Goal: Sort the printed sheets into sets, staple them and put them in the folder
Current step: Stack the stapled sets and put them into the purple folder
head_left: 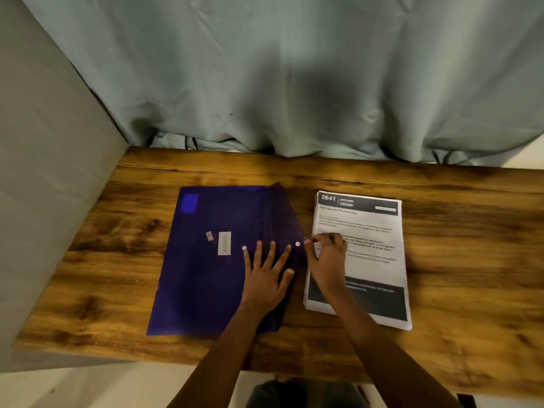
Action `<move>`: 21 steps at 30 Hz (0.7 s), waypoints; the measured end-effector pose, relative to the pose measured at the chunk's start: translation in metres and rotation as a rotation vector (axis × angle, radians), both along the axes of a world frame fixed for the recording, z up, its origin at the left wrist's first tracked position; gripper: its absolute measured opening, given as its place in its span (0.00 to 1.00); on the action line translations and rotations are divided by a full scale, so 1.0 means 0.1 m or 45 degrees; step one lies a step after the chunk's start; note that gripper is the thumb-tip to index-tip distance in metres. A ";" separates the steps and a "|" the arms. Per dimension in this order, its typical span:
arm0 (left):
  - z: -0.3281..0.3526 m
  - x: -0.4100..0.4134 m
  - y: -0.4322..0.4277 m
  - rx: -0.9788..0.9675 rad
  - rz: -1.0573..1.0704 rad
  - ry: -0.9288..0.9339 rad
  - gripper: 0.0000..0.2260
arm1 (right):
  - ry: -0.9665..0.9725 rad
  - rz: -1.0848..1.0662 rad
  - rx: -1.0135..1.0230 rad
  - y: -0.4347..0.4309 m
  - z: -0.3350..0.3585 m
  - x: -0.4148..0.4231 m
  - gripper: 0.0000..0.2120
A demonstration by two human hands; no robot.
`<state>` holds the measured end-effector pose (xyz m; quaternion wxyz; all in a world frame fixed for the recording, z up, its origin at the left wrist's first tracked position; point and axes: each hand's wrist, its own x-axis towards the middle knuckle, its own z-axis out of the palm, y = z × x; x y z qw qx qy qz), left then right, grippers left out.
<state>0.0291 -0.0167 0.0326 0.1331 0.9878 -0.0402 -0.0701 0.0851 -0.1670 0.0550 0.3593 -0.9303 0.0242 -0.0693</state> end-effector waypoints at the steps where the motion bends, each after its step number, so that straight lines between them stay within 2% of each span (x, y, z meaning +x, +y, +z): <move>1: 0.01 0.01 -0.01 0.023 0.001 0.005 0.35 | -0.009 -0.040 0.026 -0.08 0.03 0.00 0.11; 5: 0.03 0.01 -0.10 0.072 -0.005 0.001 0.40 | 0.005 -0.376 -0.115 -0.59 0.13 -0.03 0.17; 8: 0.01 0.02 -0.20 0.021 0.006 0.015 0.41 | 0.366 -0.617 -0.241 -0.97 0.20 -0.09 0.27; 10: -0.02 0.04 -0.26 -0.048 -0.019 0.043 0.40 | 0.533 -0.635 -0.234 -1.11 0.22 -0.13 0.33; 15: -0.08 0.05 -0.31 -0.140 -0.016 0.022 0.44 | 0.618 -0.568 -0.215 -1.18 0.20 -0.12 0.38; 19: -0.10 0.02 -0.33 -0.103 -0.061 -0.018 0.35 | 0.743 -0.552 -0.188 -1.23 0.24 -0.01 0.42; 21: -0.10 0.02 -0.33 -0.110 -0.069 -0.008 0.35 | 0.798 -0.524 -0.224 -1.25 0.27 0.02 0.44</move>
